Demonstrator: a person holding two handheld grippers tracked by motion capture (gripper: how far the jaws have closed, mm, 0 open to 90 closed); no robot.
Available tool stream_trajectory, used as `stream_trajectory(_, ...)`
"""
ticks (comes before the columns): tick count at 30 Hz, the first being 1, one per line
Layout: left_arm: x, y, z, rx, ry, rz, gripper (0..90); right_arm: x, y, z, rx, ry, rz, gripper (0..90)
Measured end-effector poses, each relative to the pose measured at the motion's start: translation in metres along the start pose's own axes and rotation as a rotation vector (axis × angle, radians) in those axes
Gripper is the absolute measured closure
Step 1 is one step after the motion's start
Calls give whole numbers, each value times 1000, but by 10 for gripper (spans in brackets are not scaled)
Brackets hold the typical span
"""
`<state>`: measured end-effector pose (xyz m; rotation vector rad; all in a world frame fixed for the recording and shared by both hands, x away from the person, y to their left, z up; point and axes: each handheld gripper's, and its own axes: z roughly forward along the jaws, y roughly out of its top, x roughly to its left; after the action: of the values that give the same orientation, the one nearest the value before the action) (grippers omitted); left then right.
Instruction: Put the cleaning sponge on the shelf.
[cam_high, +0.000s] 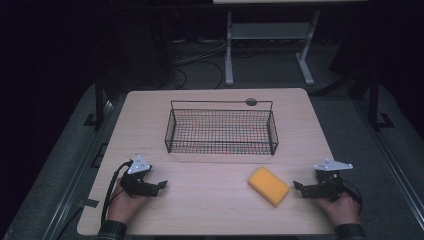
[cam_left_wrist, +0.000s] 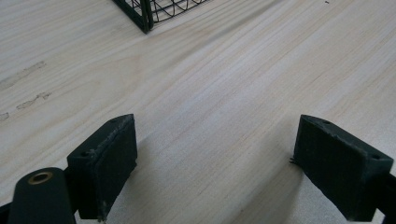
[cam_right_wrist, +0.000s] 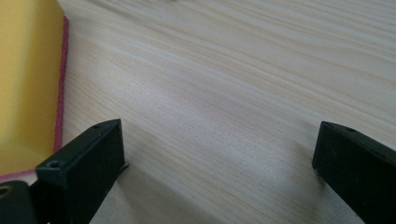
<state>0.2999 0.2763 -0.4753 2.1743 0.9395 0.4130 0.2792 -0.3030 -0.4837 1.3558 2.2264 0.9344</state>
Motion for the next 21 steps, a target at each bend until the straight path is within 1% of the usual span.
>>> stream_trajectory(13, 0, 0, 0, 0, 1, 0, 128, -1, 0, 0, 0, 4, -4, 18)
stream_trajectory(16, 0, 0, 0, 0, 0, 0, 127, -1, 1, 0, 8, 11, -12, 18)
stream_trajectory(17, 0, 0, 0, 0, 1, 0, 127, -2, 2, -1, 26, 11, -10, 18)
stream_trajectory(19, 0, 0, 0, 0, 1, 0, 128, -2, 2, -1, 30, 11, -10, 18)
stream_trajectory(20, 0, 0, 0, 0, 1, 0, 127, -3, 4, -1, 40, 11, -17, 18)
stream_trajectory(21, 0, 0, 0, 0, 1, 0, 127, -3, 4, -2, 47, 8, -12, 18)
